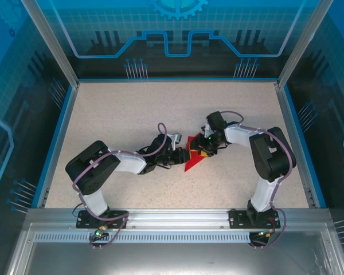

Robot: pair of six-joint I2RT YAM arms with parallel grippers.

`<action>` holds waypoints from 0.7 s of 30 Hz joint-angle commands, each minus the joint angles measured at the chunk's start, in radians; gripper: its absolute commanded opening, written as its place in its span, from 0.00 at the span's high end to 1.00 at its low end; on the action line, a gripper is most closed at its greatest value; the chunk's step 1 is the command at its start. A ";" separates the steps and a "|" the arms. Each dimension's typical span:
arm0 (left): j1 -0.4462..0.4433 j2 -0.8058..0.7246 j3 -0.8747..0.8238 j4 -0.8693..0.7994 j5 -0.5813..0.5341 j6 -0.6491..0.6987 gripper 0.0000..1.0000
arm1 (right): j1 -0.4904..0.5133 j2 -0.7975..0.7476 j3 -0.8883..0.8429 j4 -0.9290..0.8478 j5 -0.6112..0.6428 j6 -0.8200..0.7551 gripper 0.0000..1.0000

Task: Fold a paper plane with a square sheet of paper (pick it up from the middle)
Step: Fourth fold the wing at the center of the table.

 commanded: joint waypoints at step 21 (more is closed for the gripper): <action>0.000 0.080 0.119 -0.195 -0.057 0.051 0.92 | 0.004 0.096 -0.014 -0.124 0.165 0.017 0.51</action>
